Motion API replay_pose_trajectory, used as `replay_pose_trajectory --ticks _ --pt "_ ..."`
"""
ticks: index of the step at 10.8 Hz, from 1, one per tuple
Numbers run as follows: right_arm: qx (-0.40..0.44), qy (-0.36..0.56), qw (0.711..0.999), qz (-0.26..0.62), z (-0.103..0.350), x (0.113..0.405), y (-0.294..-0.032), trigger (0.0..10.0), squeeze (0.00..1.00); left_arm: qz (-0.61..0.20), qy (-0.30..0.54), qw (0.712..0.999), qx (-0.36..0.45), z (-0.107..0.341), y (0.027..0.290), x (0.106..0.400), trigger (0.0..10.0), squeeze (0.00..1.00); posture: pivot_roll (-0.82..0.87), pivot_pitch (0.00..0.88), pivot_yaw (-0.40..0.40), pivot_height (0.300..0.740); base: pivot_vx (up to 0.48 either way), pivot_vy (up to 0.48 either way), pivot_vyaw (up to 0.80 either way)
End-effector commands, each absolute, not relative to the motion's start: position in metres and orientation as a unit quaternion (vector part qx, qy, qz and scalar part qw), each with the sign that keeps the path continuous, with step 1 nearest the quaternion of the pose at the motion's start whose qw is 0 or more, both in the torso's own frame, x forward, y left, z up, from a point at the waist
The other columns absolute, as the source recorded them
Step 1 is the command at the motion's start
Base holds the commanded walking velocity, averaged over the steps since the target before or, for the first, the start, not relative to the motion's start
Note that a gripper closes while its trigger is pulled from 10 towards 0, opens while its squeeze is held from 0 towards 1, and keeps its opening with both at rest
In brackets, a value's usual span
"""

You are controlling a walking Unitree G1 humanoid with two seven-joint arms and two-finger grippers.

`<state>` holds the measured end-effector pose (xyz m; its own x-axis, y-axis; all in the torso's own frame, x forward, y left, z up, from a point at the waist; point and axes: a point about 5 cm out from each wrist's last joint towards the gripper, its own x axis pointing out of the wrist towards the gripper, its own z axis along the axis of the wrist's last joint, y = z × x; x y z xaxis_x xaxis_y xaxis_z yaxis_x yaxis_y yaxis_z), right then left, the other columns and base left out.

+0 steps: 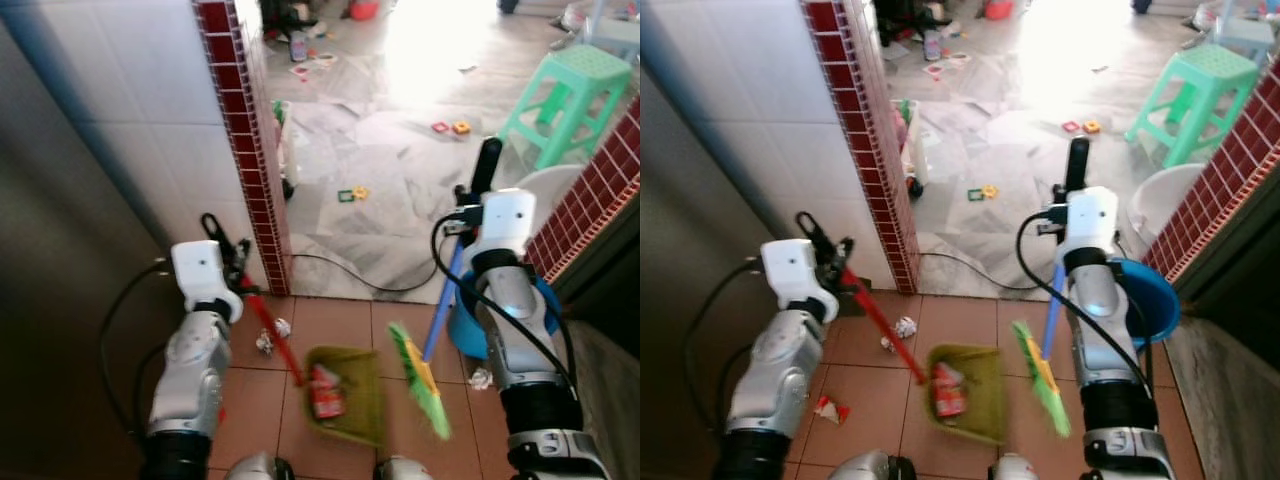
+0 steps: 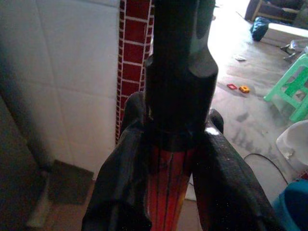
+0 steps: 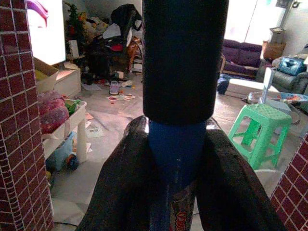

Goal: Sweep floor

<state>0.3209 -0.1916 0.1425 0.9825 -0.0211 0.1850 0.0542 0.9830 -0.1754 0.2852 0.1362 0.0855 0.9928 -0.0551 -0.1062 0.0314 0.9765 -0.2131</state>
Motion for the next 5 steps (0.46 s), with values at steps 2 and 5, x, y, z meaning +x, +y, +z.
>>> replay_pose_trajectory --ticks 2,5 --pt "-0.084 -0.113 0.99 -0.016 0.1502 0.3245 -0.1876 10.0 0.0 -0.018 0.057 0.991 -0.116 0.0858 0.1419 0.2808 10.0 0.0 -0.1 0.0 0.083 0.74 0.0 -0.304 0.0" --pt "-0.086 -0.108 0.99 -0.016 0.1449 0.3235 -0.1889 10.0 0.0 -0.045 0.064 0.992 -0.103 0.0845 0.1417 0.2766 10.0 0.0 -0.09 0.0 0.078 0.74 0.0 -0.306 0.0"
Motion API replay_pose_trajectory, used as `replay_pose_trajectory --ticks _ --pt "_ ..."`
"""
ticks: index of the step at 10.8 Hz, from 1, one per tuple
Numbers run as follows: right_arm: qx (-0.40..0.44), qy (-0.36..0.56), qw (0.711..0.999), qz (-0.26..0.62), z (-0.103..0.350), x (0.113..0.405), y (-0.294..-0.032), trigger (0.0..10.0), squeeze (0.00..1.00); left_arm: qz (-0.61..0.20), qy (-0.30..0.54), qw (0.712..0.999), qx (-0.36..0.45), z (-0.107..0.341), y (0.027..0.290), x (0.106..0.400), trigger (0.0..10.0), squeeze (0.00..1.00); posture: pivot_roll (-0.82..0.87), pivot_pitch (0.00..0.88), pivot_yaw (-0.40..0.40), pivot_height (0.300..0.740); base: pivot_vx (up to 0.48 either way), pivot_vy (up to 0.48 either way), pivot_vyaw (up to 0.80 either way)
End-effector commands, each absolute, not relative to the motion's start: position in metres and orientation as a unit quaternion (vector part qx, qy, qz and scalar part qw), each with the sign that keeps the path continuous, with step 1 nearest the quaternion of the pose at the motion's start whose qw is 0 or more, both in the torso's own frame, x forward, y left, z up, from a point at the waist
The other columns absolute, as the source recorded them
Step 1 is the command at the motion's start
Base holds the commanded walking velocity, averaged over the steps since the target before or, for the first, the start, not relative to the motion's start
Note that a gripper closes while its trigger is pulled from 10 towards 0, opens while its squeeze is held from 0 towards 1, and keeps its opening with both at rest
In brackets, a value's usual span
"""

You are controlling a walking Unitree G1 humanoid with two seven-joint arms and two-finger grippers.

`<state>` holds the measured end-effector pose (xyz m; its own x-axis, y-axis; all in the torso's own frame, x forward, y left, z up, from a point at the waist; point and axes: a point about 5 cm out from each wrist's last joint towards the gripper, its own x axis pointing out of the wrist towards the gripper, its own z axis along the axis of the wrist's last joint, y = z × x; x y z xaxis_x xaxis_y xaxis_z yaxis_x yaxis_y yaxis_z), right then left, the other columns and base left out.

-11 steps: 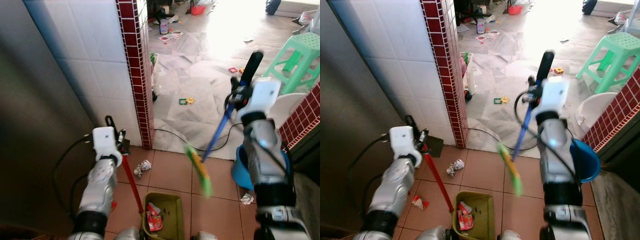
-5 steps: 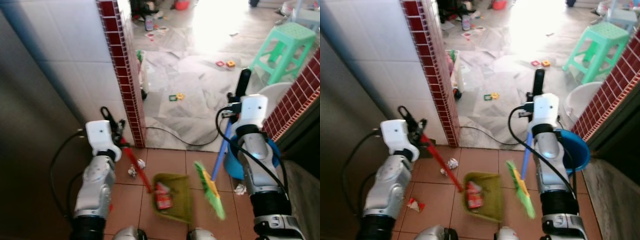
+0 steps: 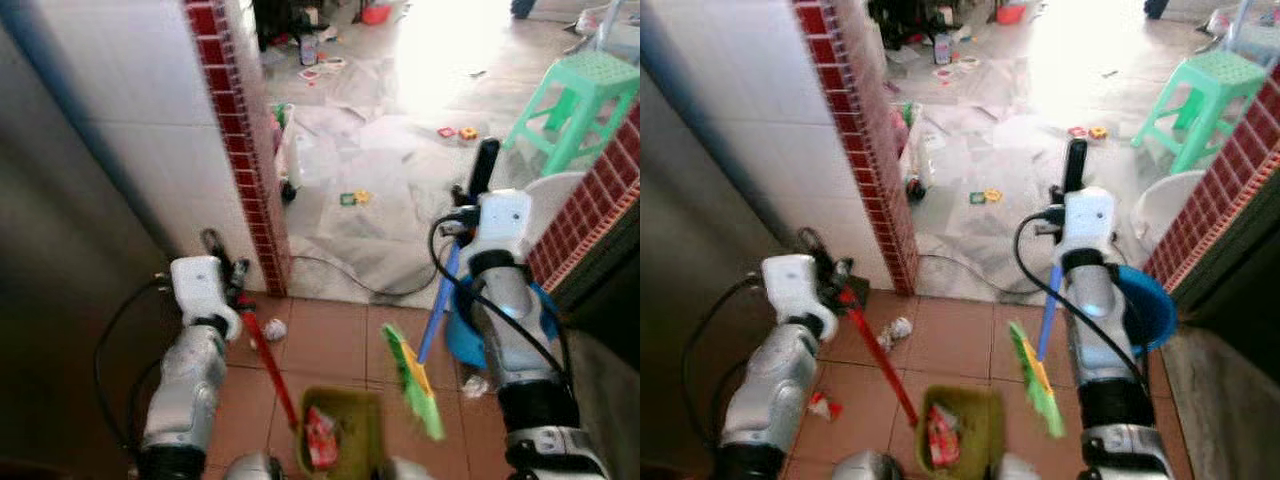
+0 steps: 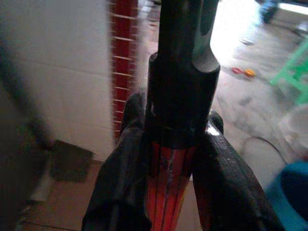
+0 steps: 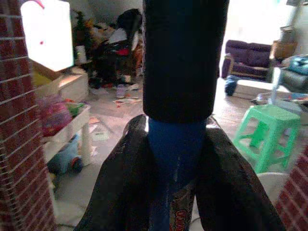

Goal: Sweep floor

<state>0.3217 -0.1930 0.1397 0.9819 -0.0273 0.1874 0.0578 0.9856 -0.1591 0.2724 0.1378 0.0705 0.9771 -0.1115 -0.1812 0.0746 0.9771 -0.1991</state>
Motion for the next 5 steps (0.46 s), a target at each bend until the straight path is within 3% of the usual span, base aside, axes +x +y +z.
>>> replay_pose_trajectory --ticks 1,5 --pt "-0.09 -0.108 0.99 -0.015 0.146 0.324 -0.191 10.0 0.0 -0.059 0.068 0.992 -0.093 0.085 0.145 0.273 10.0 0.0 -0.09 0.0 0.07 0.74 0.0 -0.304 0.0" --pt "-0.1 -0.106 0.989 -0.014 0.143 0.321 -0.196 10.0 0.0 -0.113 0.097 0.987 -0.054 0.087 0.161 0.253 10.0 0.0 -0.08 0.0 0.061 0.74 0.0 0.0 0.0"
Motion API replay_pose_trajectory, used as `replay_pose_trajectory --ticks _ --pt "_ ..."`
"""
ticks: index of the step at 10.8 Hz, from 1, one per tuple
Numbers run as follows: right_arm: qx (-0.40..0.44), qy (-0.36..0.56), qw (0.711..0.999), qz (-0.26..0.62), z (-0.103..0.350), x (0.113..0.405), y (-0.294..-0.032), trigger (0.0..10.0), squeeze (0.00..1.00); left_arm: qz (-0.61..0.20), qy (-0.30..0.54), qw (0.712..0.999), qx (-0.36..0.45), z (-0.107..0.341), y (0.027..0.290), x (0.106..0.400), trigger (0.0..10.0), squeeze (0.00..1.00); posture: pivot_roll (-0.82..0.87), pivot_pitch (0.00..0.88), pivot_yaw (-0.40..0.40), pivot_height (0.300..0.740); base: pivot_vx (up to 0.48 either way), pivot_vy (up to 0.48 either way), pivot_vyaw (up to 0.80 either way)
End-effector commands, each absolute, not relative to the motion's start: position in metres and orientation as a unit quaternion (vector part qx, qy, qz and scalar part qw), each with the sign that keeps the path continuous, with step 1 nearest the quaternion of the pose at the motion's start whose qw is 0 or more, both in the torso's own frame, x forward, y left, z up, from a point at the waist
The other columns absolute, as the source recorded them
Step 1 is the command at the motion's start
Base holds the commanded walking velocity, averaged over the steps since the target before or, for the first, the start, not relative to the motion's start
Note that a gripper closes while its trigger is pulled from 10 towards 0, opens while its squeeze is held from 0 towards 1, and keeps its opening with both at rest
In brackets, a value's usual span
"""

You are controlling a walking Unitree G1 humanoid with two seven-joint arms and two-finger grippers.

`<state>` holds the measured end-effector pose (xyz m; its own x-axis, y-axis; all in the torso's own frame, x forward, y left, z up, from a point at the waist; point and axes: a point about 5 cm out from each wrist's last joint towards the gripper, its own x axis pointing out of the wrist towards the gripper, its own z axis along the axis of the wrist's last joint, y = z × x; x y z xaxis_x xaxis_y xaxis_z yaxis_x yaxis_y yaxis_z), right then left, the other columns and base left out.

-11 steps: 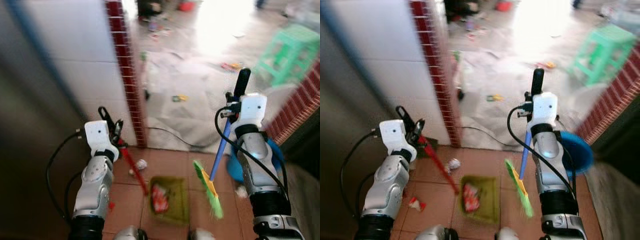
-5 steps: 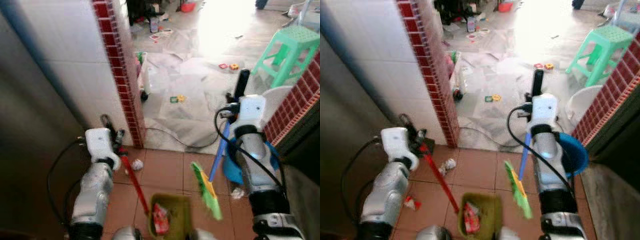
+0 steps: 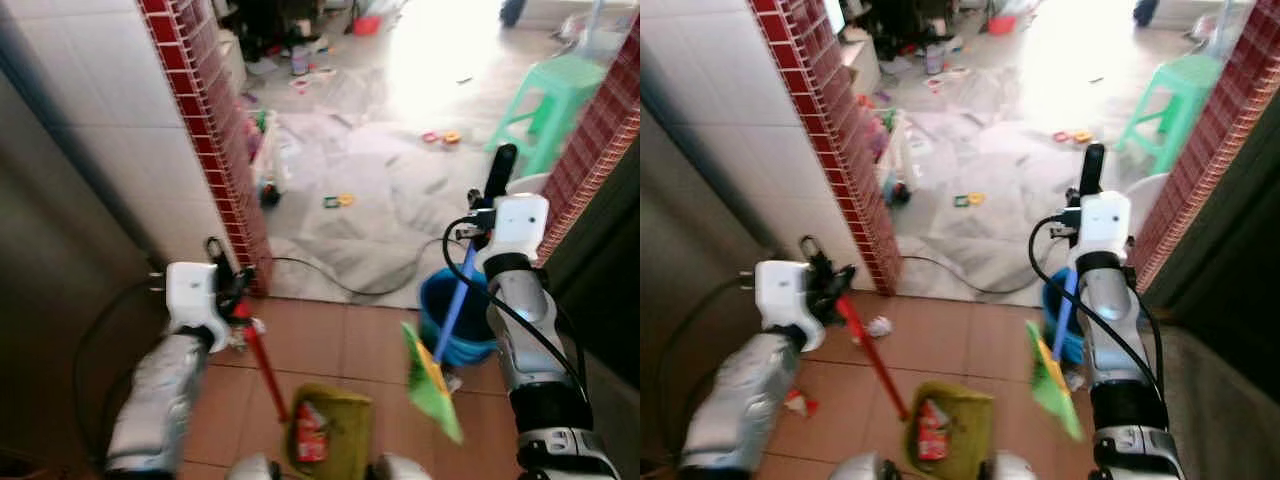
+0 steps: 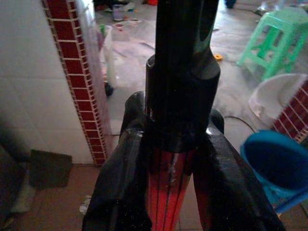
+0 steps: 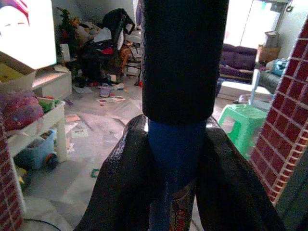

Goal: Sweep floor

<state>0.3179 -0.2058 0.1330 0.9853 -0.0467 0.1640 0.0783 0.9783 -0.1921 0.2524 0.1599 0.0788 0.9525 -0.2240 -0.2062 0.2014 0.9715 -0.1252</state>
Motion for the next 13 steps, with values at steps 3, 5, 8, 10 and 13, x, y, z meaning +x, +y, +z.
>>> replay_pose_trajectory --ticks 3,5,8,10,13 --pt "-0.101 -0.092 0.99 -0.017 0.1365 0.3136 -0.2031 10.0 0.0 -0.092 0.094 0.989 -0.065 0.0896 0.1665 0.2499 10.0 0.0 -0.08 0.0 0.052 0.74 0.0 0.0 -0.27" --pt "-0.105 -0.091 0.99 -0.011 0.1362 0.3147 -0.2013 10.0 0.0 -0.094 0.098 0.988 -0.078 0.0884 0.1643 0.2476 10.0 0.0 -0.08 0.0 0.052 0.74 0.0 0.0 -0.8" --pt "-0.105 -0.093 0.99 -0.012 0.1383 0.3172 -0.2014 10.0 0.0 -0.101 0.1 0.987 -0.081 0.0897 0.1613 0.2475 10.0 0.0 -0.08 0.0 0.051 0.74 0.0 0.445 -0.8" --pt "-0.104 -0.092 0.99 -0.01 0.1379 0.3173 -0.1988 10.0 0.0 -0.101 0.101 0.986 -0.081 0.0896 0.1602 0.2481 10.0 0.0 -0.08 0.0 0.051 0.74 0.0 0.416 -0.8" --pt "-0.104 -0.094 0.99 -0.003 0.1383 0.3187 -0.1967 10.0 0.0 -0.101 0.085 0.988 -0.083 0.0945 0.1573 0.2498 10.0 0.0 -0.08 0.0 0.046 0.74 0.0 0.0 -0.44"
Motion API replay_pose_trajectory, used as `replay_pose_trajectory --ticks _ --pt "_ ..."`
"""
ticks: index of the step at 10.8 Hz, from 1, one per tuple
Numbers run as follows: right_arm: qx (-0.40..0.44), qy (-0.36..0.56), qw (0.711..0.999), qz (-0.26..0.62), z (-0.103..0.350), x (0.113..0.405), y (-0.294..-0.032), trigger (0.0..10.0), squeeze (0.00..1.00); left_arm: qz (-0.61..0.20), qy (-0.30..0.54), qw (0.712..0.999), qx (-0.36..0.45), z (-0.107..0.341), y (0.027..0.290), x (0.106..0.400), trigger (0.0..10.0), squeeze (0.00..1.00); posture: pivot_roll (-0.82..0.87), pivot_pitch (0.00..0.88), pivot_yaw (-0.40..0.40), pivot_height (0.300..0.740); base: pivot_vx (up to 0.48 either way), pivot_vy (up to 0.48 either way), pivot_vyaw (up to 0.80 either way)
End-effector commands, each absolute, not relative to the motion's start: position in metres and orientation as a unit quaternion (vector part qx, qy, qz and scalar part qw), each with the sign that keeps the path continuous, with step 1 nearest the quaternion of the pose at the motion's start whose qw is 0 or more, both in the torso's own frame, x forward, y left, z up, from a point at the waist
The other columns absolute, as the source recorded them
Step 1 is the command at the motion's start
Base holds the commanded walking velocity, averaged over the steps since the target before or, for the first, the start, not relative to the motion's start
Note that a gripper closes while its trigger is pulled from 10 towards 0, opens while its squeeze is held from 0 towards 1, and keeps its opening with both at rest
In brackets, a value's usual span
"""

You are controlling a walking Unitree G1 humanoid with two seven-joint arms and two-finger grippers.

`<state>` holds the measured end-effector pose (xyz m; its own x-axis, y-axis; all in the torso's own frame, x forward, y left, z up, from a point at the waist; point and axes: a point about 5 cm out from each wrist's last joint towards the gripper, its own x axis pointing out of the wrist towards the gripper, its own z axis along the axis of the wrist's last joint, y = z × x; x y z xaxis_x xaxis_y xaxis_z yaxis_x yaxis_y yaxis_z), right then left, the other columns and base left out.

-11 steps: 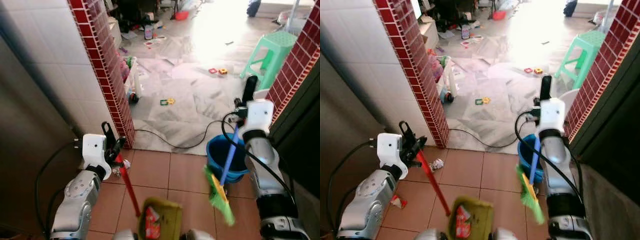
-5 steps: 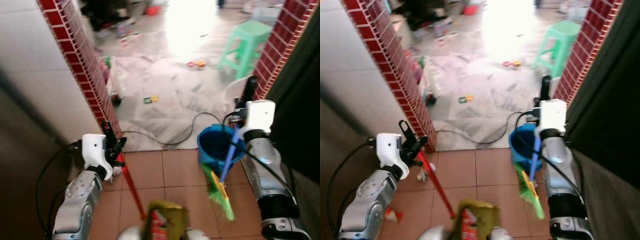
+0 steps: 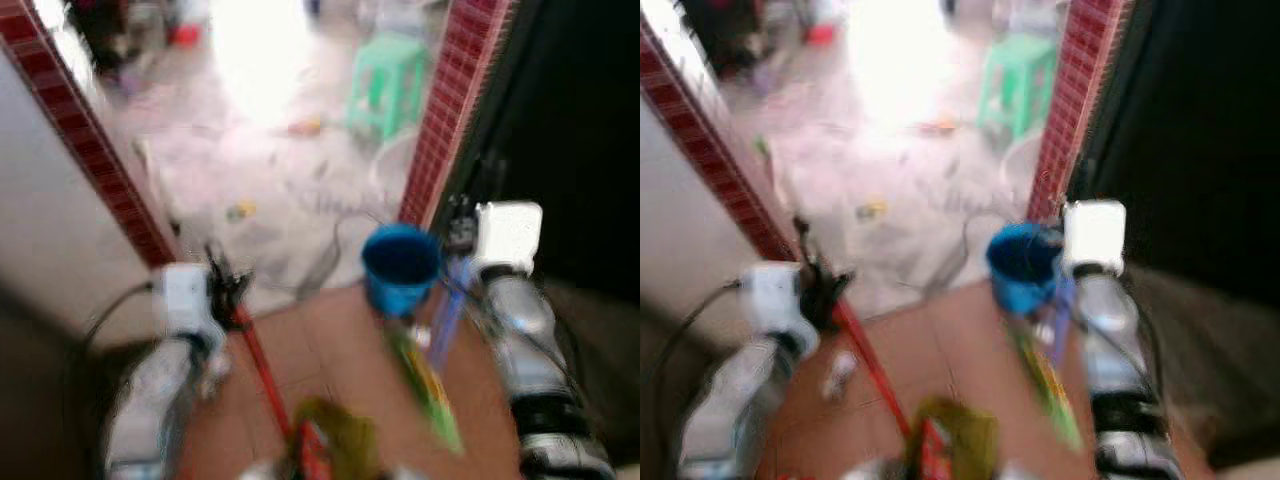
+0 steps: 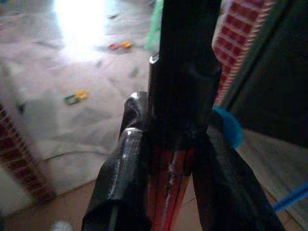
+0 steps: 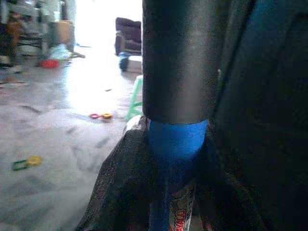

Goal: Sweep floor

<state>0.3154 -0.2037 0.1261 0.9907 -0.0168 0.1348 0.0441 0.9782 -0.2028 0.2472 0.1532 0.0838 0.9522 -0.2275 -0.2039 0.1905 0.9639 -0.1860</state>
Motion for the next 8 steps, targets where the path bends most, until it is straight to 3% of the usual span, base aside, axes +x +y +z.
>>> replay_pose_trajectory --ticks 1,2,8 --pt "-0.105 -0.093 0.99 -0.002 0.138 0.32 -0.196 10.0 0.0 -0.101 0.084 0.988 -0.084 0.095 0.157 0.25 10.0 0.0 -0.08 0.0 0.046 0.74 0.0 0.0 0.0" --pt "-0.105 -0.093 0.99 0.0 0.138 0.32 -0.195 10.0 0.0 -0.103 0.081 0.987 -0.09 0.096 0.156 0.25 10.0 0.0 -0.08 0.0 0.045 0.74 0.0 0.0 0.0" --pt "-0.102 -0.105 0.989 0.021 0.141 0.32 -0.184 10.0 0.0 -0.086 0.07 0.989 -0.1 0.1 0.152 0.256 10.0 0.0 -0.08 0.0 0.056 0.74 0.0 -0.461 0.0"
